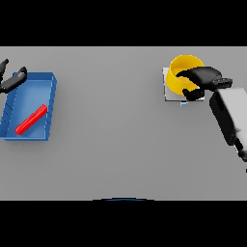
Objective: Pick up the red beaker and tilt it to pour out 1 green nut into yellow bowl. Pick up the yellow bowl and place it on the metallic measuring scale.
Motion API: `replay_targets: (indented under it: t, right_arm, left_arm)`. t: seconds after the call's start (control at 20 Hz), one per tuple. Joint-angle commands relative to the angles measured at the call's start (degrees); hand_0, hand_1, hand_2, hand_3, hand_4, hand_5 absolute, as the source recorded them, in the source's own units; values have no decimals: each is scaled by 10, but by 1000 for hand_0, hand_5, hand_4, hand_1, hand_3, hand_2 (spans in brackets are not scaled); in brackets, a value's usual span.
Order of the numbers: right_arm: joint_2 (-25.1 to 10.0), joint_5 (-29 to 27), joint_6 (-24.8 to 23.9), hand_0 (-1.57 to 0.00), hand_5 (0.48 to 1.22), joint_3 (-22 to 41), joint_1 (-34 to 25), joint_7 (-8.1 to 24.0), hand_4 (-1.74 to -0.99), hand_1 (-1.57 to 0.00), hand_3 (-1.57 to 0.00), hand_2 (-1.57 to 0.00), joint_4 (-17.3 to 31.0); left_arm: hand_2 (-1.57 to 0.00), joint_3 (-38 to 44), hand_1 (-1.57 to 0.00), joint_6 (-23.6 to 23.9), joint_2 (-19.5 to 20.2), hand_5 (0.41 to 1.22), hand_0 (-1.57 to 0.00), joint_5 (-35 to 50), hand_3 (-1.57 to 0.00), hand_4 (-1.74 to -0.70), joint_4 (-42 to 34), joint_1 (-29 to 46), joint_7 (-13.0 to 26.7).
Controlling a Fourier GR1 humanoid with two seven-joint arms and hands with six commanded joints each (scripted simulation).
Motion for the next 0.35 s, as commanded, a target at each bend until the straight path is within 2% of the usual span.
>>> replay_targets:
  t: [0.0, 0.05, 0.1, 0.3]
  right_arm:
    - [-1, 4, -3, -247, 824, 3, -3, -8, -1448, -243, -164, -192, 7]
    - [-7, 6, 1, -198, 817, 6, -2, -11, -1435, -194, -131, -153, 2]
    - [-1, 8, 6, -158, 811, 9, -1, 1, -1422, -155, -105, -122, -1]
    - [-4, 5, 22, -64, 779, 7, -5, 9, -1390, -63, -42, -50, -3]
  left_arm:
    - [1, -1, 1, 2, -2, 750, 1, 1, 1, -834, -7, 4, 4]
    - [1, -2, 1, 2, 0, 752, 1, 0, 1, -835, -12, 3, 11]
    - [1, -3, 1, 3, -1, 753, 1, -1, 1, -836, -10, -1, 18]
    - [1, 0, 1, -2, 2, 760, 1, 2, 1, -833, -5, -5, 12]
